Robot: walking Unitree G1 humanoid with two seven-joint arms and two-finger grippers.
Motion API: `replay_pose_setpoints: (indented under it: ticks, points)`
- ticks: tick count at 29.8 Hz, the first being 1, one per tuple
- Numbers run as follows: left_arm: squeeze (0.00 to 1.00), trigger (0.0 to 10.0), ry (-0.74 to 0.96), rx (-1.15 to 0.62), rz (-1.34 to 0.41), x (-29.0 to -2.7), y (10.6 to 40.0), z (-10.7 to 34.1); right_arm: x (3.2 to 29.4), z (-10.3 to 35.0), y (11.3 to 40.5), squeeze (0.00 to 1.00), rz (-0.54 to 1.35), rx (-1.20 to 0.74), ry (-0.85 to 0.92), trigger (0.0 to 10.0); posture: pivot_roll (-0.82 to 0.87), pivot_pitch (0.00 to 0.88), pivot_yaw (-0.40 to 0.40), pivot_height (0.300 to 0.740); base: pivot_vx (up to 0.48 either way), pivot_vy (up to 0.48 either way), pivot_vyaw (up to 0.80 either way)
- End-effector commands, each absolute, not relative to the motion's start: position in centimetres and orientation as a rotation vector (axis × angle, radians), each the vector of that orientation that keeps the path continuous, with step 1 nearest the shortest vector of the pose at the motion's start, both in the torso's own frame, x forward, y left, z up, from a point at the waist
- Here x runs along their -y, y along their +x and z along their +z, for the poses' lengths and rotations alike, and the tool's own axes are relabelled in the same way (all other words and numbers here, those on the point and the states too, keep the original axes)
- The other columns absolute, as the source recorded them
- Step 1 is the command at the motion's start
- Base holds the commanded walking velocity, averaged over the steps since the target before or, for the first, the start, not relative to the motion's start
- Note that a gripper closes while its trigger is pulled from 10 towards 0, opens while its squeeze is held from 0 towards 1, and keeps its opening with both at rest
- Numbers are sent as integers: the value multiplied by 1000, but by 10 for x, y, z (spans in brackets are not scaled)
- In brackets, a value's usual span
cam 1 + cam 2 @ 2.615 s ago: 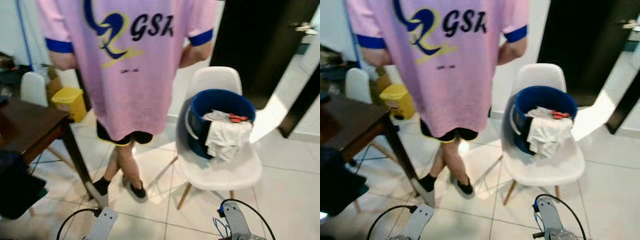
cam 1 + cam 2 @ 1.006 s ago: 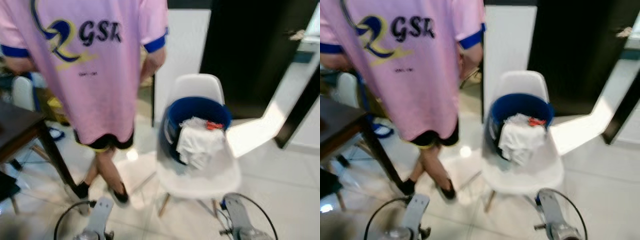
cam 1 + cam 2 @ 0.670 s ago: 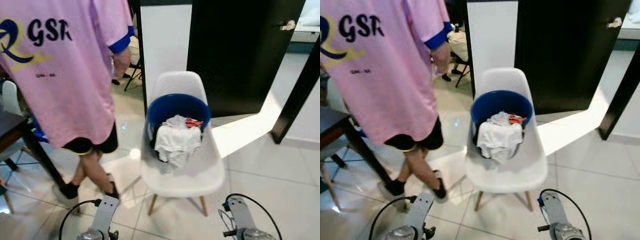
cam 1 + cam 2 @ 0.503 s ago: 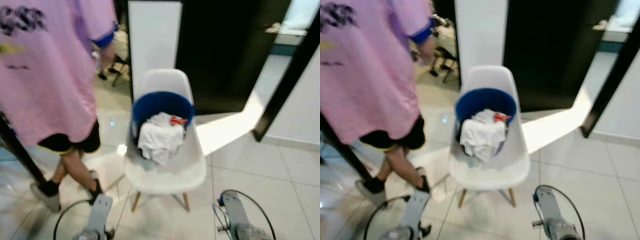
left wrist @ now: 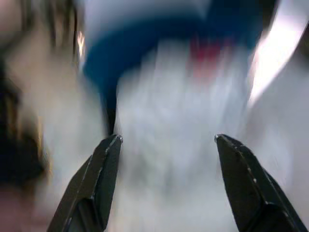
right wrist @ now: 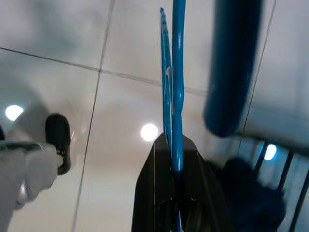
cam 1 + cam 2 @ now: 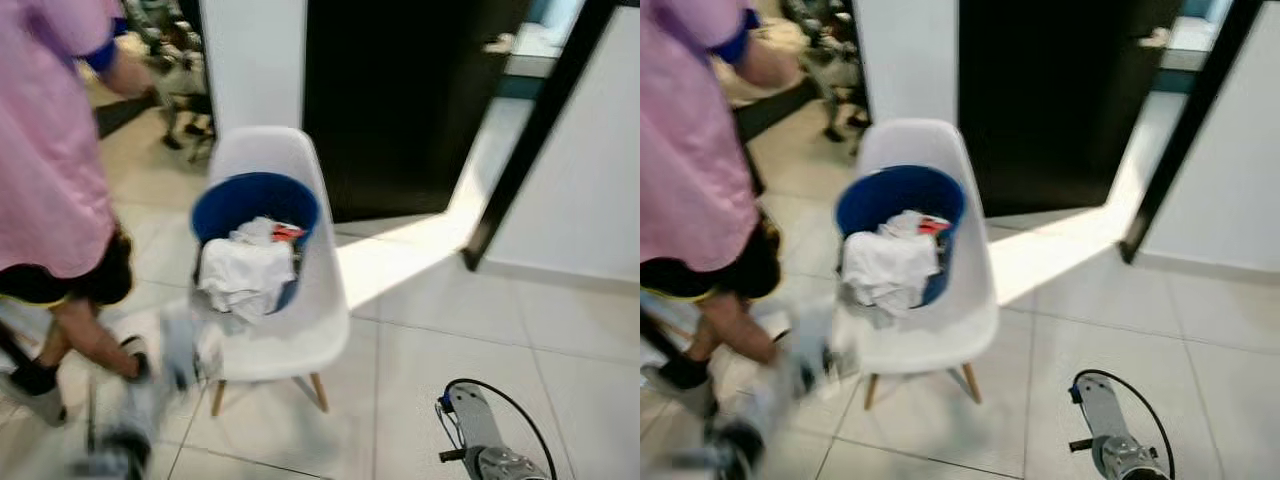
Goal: Hang hanger
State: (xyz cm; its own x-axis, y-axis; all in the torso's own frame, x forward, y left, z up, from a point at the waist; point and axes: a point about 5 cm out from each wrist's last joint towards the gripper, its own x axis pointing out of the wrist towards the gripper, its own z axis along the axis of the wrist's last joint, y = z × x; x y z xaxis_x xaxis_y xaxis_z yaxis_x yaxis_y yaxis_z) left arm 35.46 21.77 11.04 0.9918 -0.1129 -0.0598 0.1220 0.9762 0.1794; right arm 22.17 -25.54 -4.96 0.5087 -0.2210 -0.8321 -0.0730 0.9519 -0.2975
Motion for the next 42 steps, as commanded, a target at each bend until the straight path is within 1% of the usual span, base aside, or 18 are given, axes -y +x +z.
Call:
replay_pose_setpoints:
  ticks: [1,3,4,7,14,18,19,20,21,23,31,33,35,36,37,39,41,42]
  points:
    - [0,10000,164,-105,-175,-208,346,91,251,-50,224,0,-75,-1030,-315,10000,-25,0,4,740,0,0,0]
    - [0,10000,201,24,-190,-203,358,123,250,-50,224,0,-72,-1026,-309,10000,-27,0,9,740,144,0,0]
    - [0,10000,201,24,-190,-203,358,123,250,-50,224,0,-72,-1026,-309,10000,-27,0,9,740,289,0,0]
    - [0,10000,227,106,-200,-198,365,145,250,-50,225,0,-72,-1024,-306,10000,-28,0,12,740,320,0,0]
    - [0,10000,221,170,-247,-188,368,162,250,-50,225,0,-69,-1024,-307,10000,-24,0,11,740,369,0,0]
    - [0,10000,133,251,-312,-170,367,186,251,-50,224,0,-65,-1028,-313,10000,-21,0,11,740,386,0,0]
    - [0,10000,133,251,-312,-170,367,186,251,-50,224,0,-65,-1028,-313,10000,-21,0,11,740,386,0,0]
    - [0,10000,128,264,-335,-163,365,191,251,-50,224,0,-64,-1029,-314,10000,-22,0,11,740,390,0,0]
    - [0,10000,128,264,-335,-163,365,191,251,-50,224,0,-64,-1029,-314,10000,-22,0,11,740,390,0,0]
    - [0,10000,135,264,-368,-153,363,192,251,-50,223,0,-61,-1031,-319,10000,-20,0,11,740,396,0,0]
    - [0,10000,160,235,-406,-147,361,190,252,-50,222,0,-56,-1038,-326,10000,-17,0,8,740,397,0,0]
    - [0,10000,170,204,-504,-141,355,189,253,-50,222,0,-42,-1057,-353,10000,-16,0,6,740,384,0,-256]
    - [0,10000,170,204,-504,-141,355,189,253,-50,222,0,-42,-1057,-353,10000,-16,0,6,740,371,0,-513]
    - [0,10000,225,166,-609,-135,348,185,254,-50,221,0,-37,-1065,-357,10000,-16,0,6,740,0,0,-756]
    - [0,10000,225,166,-609,-135,348,185,254,-50,221,0,-37,-1065,-357,10000,-16,0,6,740,0,0,-756]
    - [0,10000,340,83,-720,-134,337,177,254,-50,221,0,-35,-1070,-349,10000,-16,0,6,740,0,0,-747]
    - [0,10000,340,83,-720,-134,337,177,254,-50,221,0,-35,-1070,-349,10000,-16,0,6,740,0,0,-744]
    - [0,10000,384,46,-742,-137,334,174,254,-50,221,0,-39,-1070,-340,10000,-16,0,6,740,0,0,-488]
